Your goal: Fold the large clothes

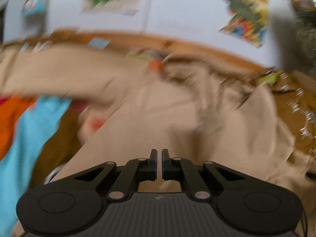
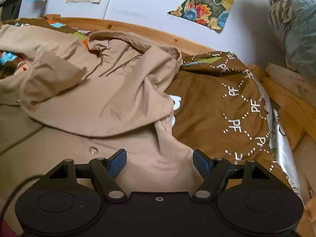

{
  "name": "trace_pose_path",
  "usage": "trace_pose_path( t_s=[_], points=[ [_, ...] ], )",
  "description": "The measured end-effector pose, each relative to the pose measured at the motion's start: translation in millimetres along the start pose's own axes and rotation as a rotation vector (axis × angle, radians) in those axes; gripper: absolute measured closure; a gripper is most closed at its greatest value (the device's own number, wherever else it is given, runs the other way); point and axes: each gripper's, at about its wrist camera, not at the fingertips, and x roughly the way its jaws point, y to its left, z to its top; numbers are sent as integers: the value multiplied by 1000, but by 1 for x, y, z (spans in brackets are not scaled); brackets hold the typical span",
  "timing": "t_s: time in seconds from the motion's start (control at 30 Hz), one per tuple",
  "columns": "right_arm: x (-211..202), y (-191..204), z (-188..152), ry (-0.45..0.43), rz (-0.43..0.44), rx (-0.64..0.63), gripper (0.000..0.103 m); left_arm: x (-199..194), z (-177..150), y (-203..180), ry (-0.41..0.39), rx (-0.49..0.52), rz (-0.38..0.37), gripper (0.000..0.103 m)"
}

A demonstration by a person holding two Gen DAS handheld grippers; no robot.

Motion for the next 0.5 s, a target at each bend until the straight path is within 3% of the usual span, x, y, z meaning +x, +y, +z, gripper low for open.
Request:
trace_pose_path(
  t_s=[0.1,0.13,0.17,0.23,0.27,0.37,0.5],
  points=[
    [4,1,12,-3,22,24,27,-13,-13,35,65,-101,-9,93],
    [7,0,20,-2,31,29,27,-16,-15,41,70,-129,-25,83],
    [11,-1,28,-3,38,33,27,-19,-14,44,62,-152,-43,64],
    [23,-5,49,-5,48,54,27,-23,-5,41,14,-170,-92,37],
    [30,-8,61,-4,49,70,26,-23,-1,35,-10,-159,-121,30],
    [60,-20,97,17,59,133,26,-4,21,-4,-21,-24,-221,20],
    [114,-33,146,105,83,222,26,38,32,-68,72,168,-332,18]
  ],
)
